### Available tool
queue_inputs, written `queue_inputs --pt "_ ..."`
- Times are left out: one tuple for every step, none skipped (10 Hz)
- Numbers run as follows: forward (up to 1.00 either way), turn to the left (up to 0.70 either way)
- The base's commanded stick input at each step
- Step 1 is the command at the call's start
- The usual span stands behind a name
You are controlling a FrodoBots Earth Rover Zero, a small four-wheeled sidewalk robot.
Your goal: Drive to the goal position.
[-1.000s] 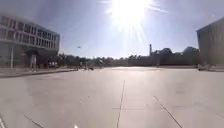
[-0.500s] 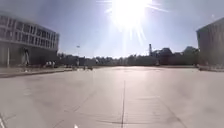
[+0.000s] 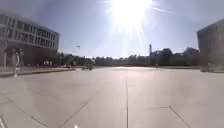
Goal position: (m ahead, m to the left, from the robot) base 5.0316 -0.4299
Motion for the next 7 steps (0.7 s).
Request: queue_inputs --pt "0.7 0.0" --pt "0.7 0.0" --pt "0.7 0.0" --pt "0.7 0.0" --pt "0.7 0.0" --pt "0.7 0.0" --pt "0.7 0.0"
